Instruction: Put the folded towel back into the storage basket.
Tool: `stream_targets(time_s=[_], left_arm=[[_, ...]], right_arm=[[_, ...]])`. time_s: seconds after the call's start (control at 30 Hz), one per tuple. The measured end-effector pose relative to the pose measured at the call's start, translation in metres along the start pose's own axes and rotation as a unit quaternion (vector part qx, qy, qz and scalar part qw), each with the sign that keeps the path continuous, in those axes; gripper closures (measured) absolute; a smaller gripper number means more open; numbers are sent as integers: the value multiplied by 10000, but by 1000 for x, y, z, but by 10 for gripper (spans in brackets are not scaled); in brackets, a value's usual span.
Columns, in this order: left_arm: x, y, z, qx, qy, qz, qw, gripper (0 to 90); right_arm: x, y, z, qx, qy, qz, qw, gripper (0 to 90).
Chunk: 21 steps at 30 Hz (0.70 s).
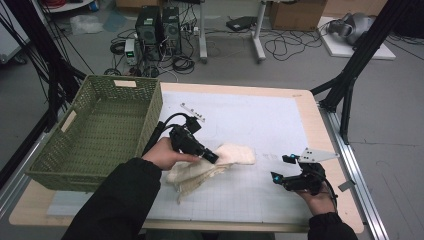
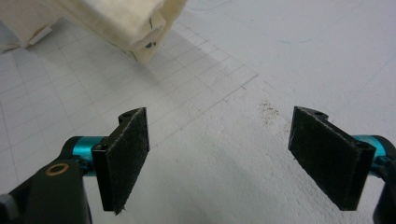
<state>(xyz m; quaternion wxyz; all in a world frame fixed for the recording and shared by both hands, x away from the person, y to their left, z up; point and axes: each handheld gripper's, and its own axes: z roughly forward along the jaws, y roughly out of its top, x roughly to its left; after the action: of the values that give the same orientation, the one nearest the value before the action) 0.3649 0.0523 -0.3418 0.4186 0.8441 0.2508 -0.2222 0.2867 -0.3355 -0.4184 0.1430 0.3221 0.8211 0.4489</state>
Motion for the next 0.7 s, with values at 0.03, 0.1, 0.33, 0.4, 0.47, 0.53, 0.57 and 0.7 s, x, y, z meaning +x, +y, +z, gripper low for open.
stream_targets(time_s=[0.03, 0.1, 0.33, 0.4, 0.47, 0.53, 0.57, 0.7], left_arm=[[0, 0, -2, -38, 16, -27, 10000, 830], [0, 0, -6, -111, -19, -52, 9999, 830], [-2, -1, -19, -358, 13, -148, 9992, 830], [-2, -1, -22, -446, -1, -170, 9989, 830], [-4, -1, -26, -526, 23, -193, 9984, 830], [-5, -1, -30, -596, 15, -187, 9980, 830], [-7, -1, -32, -624, 34, -196, 9979, 830], [-10, 0, -43, -738, 76, -182, 9971, 830]], right_arm=[[0, 0, 0, -3, 4, 14, 10000, 194], [0, 0, 0, -15, 6, 15, 10000, 190], [0, 0, 2, 11, 26, 12, 10000, 181], [0, 0, 3, 22, 38, 23, 10000, 180], [0, 0, 4, 36, 31, -10, 10000, 180], [0, 0, 4, 33, 47, -15, 10000, 180], [0, 0, 5, 40, 47, 0, 10000, 179], [0, 0, 5, 53, 40, -12, 10000, 179]])
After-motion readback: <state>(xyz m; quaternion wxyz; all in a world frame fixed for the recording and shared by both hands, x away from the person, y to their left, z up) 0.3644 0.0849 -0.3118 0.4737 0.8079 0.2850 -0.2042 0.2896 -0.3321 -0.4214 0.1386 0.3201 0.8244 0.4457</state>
